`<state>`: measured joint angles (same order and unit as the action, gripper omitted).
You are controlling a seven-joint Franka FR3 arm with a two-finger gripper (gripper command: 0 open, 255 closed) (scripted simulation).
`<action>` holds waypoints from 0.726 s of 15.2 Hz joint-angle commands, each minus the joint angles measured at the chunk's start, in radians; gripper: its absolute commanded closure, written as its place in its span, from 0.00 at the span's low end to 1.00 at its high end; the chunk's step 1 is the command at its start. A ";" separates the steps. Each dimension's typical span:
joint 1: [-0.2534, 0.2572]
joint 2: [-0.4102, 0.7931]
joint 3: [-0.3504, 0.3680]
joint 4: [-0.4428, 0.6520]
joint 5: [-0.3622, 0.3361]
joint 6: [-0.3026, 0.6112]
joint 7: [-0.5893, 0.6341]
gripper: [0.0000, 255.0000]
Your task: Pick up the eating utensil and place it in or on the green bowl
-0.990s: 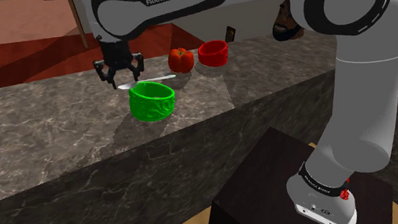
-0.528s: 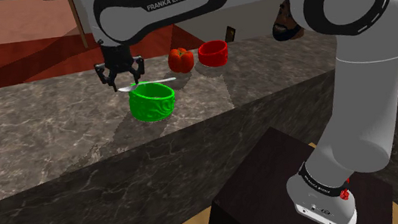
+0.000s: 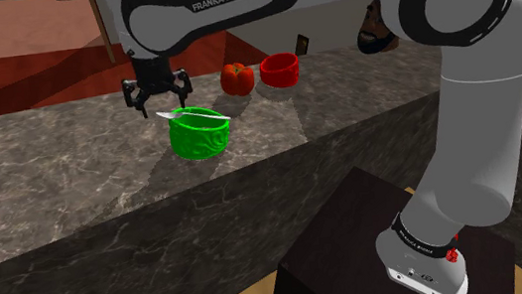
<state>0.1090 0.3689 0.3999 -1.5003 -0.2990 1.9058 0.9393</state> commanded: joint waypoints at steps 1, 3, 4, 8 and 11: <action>0.005 -0.010 0.004 0.039 0.006 -0.048 -0.006 0.00; 0.012 -0.016 0.008 0.089 0.011 -0.104 -0.011 0.00; 0.012 -0.017 0.008 0.089 0.011 -0.104 -0.011 0.00; 0.012 -0.016 0.008 0.089 0.011 -0.104 -0.011 0.00; 0.012 -0.016 0.008 0.089 0.011 -0.104 -0.011 0.00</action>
